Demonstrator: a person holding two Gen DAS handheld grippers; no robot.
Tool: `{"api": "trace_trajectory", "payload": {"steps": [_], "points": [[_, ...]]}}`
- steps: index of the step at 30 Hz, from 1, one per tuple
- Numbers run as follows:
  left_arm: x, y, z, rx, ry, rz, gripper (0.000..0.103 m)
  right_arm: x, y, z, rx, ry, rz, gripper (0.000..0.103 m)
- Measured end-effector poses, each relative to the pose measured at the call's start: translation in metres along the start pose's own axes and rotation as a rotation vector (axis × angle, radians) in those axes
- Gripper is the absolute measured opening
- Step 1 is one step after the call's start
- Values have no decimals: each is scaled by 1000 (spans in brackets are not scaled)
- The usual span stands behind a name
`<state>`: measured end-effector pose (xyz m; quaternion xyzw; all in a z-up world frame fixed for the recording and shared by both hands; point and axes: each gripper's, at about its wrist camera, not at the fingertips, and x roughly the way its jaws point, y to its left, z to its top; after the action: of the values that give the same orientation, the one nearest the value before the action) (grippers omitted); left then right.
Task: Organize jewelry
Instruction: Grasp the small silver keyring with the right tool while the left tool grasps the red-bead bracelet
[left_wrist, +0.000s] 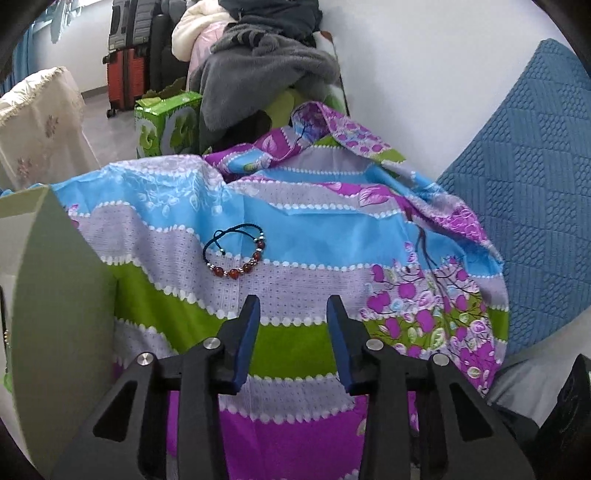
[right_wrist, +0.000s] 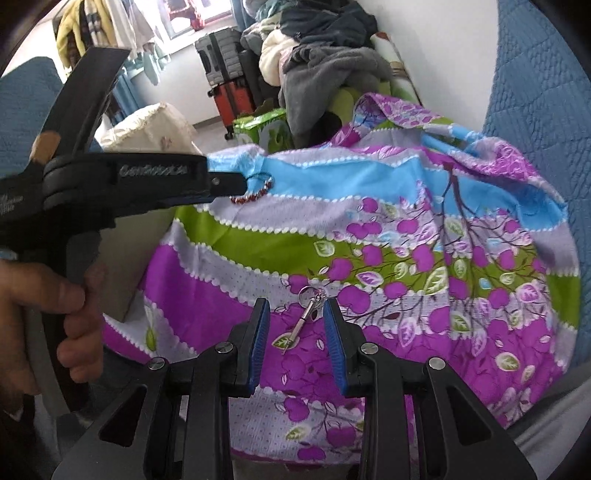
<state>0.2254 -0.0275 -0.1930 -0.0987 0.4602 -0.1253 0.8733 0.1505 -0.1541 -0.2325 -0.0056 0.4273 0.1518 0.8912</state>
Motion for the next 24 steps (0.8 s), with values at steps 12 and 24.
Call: {"api": "trace_trajectory", "payload": {"steps": [12, 24], "points": [[36, 6, 23, 66, 19, 63, 37, 24, -7, -3, -7, 46, 12, 16], [65, 3, 26, 157, 64, 152, 24, 35, -8, 2, -21, 51, 46, 14]]}}
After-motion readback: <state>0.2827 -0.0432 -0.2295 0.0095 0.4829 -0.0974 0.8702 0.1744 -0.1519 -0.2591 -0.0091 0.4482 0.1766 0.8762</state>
